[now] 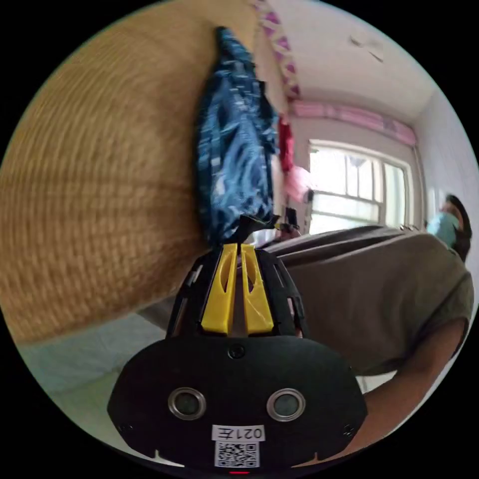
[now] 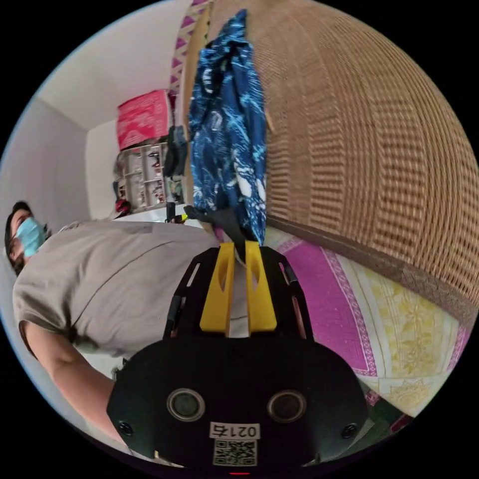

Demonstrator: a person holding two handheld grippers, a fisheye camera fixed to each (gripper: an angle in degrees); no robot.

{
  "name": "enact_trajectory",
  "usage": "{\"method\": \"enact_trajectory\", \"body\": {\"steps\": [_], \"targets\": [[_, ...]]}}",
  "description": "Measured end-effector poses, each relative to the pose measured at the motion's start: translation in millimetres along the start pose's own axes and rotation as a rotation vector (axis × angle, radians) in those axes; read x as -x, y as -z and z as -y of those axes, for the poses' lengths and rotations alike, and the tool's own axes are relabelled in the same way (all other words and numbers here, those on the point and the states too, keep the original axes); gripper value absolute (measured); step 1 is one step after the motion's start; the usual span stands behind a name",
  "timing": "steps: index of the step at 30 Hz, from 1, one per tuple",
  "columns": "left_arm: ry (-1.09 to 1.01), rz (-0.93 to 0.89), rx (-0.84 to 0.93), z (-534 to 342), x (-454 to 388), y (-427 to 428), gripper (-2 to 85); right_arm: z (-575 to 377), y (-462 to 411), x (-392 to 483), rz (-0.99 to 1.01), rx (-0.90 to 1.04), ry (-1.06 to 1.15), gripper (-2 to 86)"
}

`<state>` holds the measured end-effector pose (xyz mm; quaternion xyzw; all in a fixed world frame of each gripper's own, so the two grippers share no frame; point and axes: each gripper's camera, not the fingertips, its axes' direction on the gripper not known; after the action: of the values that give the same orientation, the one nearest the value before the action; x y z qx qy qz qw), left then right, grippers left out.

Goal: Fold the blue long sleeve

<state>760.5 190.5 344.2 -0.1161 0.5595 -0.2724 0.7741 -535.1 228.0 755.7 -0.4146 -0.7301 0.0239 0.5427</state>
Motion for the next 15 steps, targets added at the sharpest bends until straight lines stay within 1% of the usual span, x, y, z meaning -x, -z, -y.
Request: {"method": "enact_trajectory", "body": {"steps": [2,3,4,6,7,8,9,11,14,15], "targets": [[0.008,-0.008,-0.099,-24.3,2.9,7.0,-0.9,-1.7,6.9,11.6,-0.022,0.008,0.008,6.7],[-0.006,0.005,-0.114,-27.7,-1.5,12.1,-0.9,0.4,16.1,28.1,-0.056,0.019,0.054,7.1],[-0.037,0.039,-0.134,-30.7,-12.0,25.0,-0.9,2.7,22.0,37.9,-0.079,0.015,0.078,7.2],[-0.093,0.109,-0.169,-25.1,-34.7,45.2,-0.8,22.9,45.7,88.5,-0.177,-0.042,0.203,7.3],[-0.150,0.175,-0.184,-14.5,-57.5,54.2,-0.8,30.8,49.8,103.5,-0.208,-0.059,0.238,7.3],[-0.212,0.239,-0.182,1.3,-82.2,56.6,-0.7,49.0,55.0,132.9,-0.272,-0.098,0.299,7.3],[-0.245,0.263,-0.181,10.1,-94.6,55.7,-0.7,70.0,57.2,162.7,-0.339,-0.156,0.355,7.4],[-0.348,0.346,-0.197,43.5,-139.7,43.9,-0.7,104.6,55.7,200.3,-0.409,-0.253,0.395,7.5],[-0.424,0.356,-0.215,70.1,-181.0,21.6,-0.7,164.8,46.1,236.0,-0.450,-0.375,0.354,7.8],[-0.438,0.355,-0.213,72.1,-188.1,17.6,-0.7,188.5,40.2,243.5,-0.464,-0.381,0.326,7.9]]}}
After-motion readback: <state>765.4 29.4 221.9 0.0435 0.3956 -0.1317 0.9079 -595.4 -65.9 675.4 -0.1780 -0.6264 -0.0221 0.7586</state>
